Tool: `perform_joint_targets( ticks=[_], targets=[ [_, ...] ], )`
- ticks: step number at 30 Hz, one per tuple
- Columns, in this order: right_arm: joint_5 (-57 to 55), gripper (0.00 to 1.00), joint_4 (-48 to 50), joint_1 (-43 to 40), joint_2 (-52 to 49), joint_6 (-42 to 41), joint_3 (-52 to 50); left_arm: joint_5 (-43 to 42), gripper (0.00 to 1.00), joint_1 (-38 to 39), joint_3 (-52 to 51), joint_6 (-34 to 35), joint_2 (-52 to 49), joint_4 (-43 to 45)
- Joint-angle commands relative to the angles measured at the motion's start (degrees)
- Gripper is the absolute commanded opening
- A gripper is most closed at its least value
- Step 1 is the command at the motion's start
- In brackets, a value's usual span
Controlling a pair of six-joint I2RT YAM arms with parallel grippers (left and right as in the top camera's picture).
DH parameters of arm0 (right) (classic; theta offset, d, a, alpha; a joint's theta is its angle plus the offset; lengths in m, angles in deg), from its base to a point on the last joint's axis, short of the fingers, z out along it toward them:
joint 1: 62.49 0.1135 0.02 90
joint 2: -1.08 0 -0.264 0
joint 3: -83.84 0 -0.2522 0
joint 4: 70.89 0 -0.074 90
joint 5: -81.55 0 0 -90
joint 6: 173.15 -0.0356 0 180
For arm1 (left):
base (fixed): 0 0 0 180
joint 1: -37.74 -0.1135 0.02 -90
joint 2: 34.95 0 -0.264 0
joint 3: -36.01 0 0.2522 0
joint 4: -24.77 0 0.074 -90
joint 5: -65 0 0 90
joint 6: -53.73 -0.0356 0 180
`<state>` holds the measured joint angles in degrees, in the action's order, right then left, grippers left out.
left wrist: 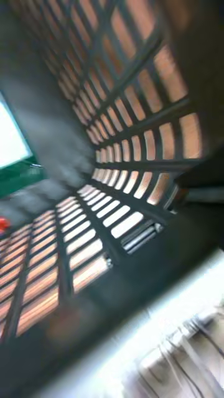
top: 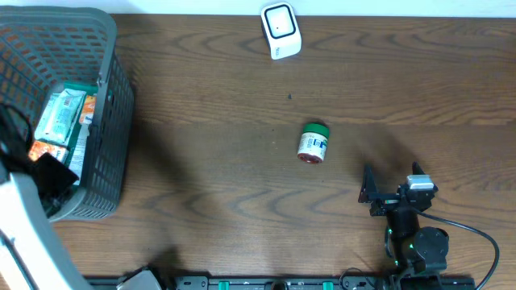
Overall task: Scan the item barcode
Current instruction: 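Grasp a small orange snack pack in the basket with the left gripper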
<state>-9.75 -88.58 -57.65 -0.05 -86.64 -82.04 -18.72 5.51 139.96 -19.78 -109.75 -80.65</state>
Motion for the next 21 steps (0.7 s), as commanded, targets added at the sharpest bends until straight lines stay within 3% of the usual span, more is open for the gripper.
perform_joint_targets(
  ticks=[1,4,5,8,11,13,17,21],
  targets=[
    [-0.33,0.99,-0.20,0.52,0.04,-0.74,-0.04,0.24,0.33,-0.48,4.26,-0.37,5.86,4.46],
    [-0.33,0.99,-0.20,0.50,0.04,-0.74,-0.04,-4.35,0.35,-0.48,4.33,-3.06,7.72,15.78],
    [-0.33,0.99,-0.20,0.50,0.04,-0.74,-0.04,-7.58,0.40,-0.48,4.42,-4.02,7.39,20.02],
    [-0.33,0.99,-0.20,0.50,0.04,-0.74,-0.04,-13.05,0.45,-0.48,7.39,-4.48,2.89,25.07],
    [-0.35,0.99,-0.20,0.50,0.04,-0.74,-0.04,-15.21,0.47,-0.48,15.93,-5.97,-7.23,23.08],
    [-0.35,0.99,-0.20,0.50,0.04,-0.74,-0.04,-15.93,0.58,-0.48,24.92,-7.58,-16.28,19.28],
    [-0.35,0.99,-0.20,0.50,0.04,-0.74,-0.04,-19.67,0.61,-0.48,42.27,-10.43,-32.48,12.59],
    [-0.33,0.99,-0.20,0.50,0.04,-0.74,-0.04,-24.15,0.63,-0.50,47.91,-12.04,-41.57,13.49]
  ],
)
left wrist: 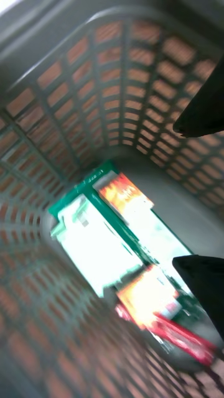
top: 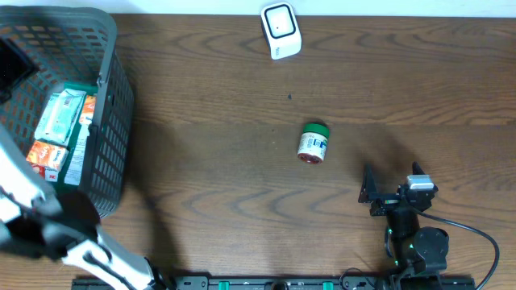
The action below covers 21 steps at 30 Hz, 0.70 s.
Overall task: Scan the item barcode
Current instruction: 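Grasp a small orange snack pack in the basket with the left gripper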
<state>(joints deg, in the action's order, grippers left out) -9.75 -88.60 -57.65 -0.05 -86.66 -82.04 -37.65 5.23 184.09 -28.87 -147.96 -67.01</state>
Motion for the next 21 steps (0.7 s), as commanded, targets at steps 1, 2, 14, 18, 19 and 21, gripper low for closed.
perform_joint_targets(
  ticks=[1,2,14,18,19,21],
  targets=[
    [-0.35,0.99,-0.17,0.50,0.04,-0.72,-0.04,-5.42,0.63,-0.22,3.78,-3.17,-4.52,0.13],
    [-0.33,0.99,-0.17,0.50,0.04,-0.72,-0.04,-5.42,0.63,-0.20,3.76,-3.56,-5.53,0.17],
    [-0.35,0.99,-0.17,0.50,0.04,-0.72,-0.04,-5.33,0.79,2.80,0.83,-8.44,-14.12,-3.41],
    [-0.35,0.99,-0.17,0.50,0.04,-0.72,-0.04,-3.63,0.85,4.94,-0.09,-9.33,-15.98,-3.37],
    [-0.33,0.99,-0.17,0.50,0.04,-0.72,-0.04,-2.60,0.85,5.31,-0.57,-9.33,-16.06,-3.34],
    [-0.35,0.99,-0.17,0.50,0.04,-0.72,-0.04,-0.79,0.85,5.97,-1.90,-9.31,-16.06,-3.04]
  ],
)
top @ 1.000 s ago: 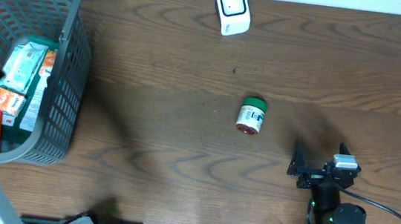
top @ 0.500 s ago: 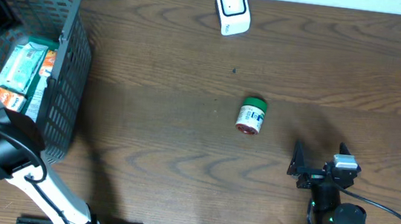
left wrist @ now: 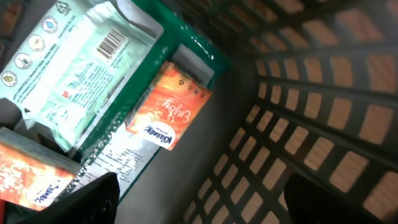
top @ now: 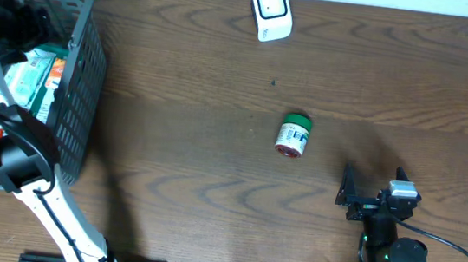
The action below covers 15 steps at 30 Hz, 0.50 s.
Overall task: Scan the item barcode
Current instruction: 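Grasp a small orange snack pack in the basket with the left gripper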
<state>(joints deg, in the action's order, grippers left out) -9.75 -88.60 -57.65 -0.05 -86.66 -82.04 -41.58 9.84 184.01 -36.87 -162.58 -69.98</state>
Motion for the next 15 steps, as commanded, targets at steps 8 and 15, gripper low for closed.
perform_joint_targets(
  ticks=[8,15],
  targets=[
    [-0.33,0.99,-0.17,0.50,0.04,-0.72,-0.04,4.50,0.86,2.27,-9.38,-1.09,-1.46,4.79],
    [-0.35,0.99,-0.17,0.50,0.04,-0.72,-0.04,6.78,0.86,2.23,-17.29,-1.07,-1.51,11.82]
  ],
)
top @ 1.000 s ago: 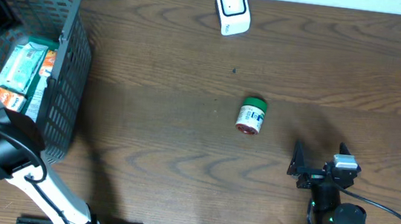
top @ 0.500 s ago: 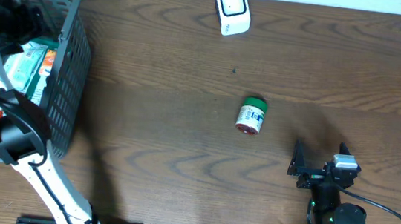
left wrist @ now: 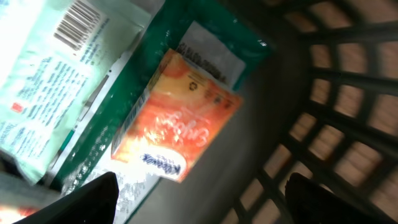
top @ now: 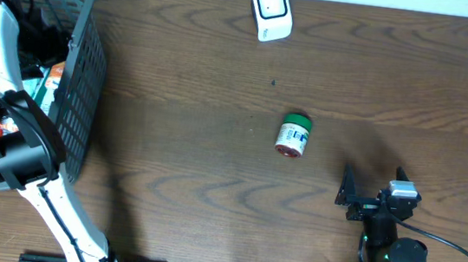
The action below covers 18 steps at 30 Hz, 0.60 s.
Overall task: Scan the item barcode
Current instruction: 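Grasp a small orange snack pack in the basket with the left gripper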
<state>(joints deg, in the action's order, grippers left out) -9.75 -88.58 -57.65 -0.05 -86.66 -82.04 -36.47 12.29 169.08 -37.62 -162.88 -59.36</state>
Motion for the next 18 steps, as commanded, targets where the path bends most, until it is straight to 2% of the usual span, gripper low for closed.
perform_joint_targets(
  ticks=[1,10,16,17,18],
  targets=[
    [-0.35,0.99,-0.20,0.50,0.04,-0.72,-0.04,1.66,0.86,-0.22,-3.41,-0.33,-1.20,2.21],
    [-0.33,0.99,-0.20,0.50,0.04,-0.72,-0.04,1.68,0.86,-0.22,-12.15,-0.33,-1.20,10.16],
    [-0.35,0.99,-0.20,0.50,0.04,-0.72,-0.04,1.64,0.86,-0.22,-14.62,-0.31,-1.20,12.22],
    [-0.33,0.99,-0.20,0.50,0.04,-0.72,-0.04,1.64,0.85,-0.22,-14.62,-0.31,-1.18,12.28],
    [-0.35,0.99,-0.20,0.50,0.04,-0.72,-0.04,1.64,0.77,-0.22,-14.60,-0.31,-1.18,12.41]
  ],
)
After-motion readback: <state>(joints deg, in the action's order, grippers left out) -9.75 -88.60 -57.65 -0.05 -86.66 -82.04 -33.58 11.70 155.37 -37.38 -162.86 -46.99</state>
